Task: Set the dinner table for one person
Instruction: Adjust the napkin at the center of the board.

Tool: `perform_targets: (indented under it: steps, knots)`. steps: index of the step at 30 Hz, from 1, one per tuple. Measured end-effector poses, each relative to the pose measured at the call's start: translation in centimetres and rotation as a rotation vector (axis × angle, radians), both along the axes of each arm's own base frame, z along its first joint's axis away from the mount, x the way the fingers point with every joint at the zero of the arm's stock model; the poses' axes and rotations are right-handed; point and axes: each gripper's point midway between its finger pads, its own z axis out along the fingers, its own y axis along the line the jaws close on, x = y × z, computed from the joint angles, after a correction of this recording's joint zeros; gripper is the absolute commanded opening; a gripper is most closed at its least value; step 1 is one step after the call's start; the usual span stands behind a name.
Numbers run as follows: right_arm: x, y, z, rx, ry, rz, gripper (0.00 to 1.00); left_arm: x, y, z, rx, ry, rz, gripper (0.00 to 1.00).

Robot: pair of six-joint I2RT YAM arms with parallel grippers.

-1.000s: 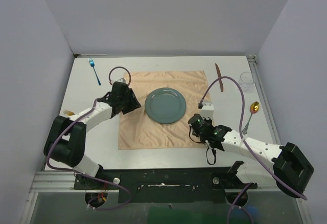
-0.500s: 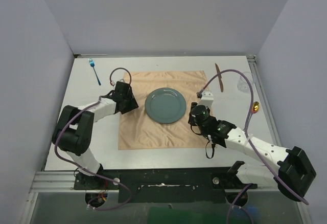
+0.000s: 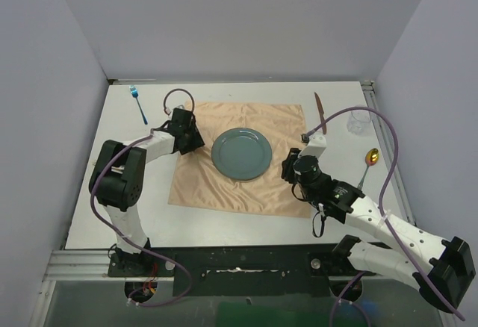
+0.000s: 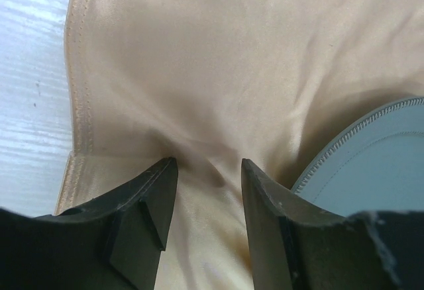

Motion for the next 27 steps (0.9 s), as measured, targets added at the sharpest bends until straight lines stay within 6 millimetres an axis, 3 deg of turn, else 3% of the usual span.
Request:
perform_targets:
  steps: [6,9,14,18,22,27]
  knots:
    - [-0.3,-0.4,-0.2,-0.012,0.011,-0.006,0.29,0.2,-0.2,0.0,-0.006,0.000,-0.011,0.42]
    - [-0.3,-0.5,-0.4,-0.021,0.014,-0.011,0.30,-0.6,-0.1,0.1,-0.020,0.007,-0.019,0.42]
    - [0.0,-0.5,-1.7,-0.067,0.045,-0.014,0.30,-5.8,0.6,0.0,-0.023,0.091,-0.046,0.42]
    - [0.4,-0.2,-2.6,-0.109,0.070,-0.008,0.30,-8.1,0.1,2.7,-0.006,0.073,-0.087,0.43]
    - [0.9,0.3,-2.4,-0.118,0.067,0.000,0.30,-8.7,0.3,6.0,0.017,0.000,-0.106,0.44]
    - [1.2,0.5,-2.1,-0.112,0.058,0.003,0.32,-8.3,1.4,7.0,0.048,-0.039,-0.079,0.43]
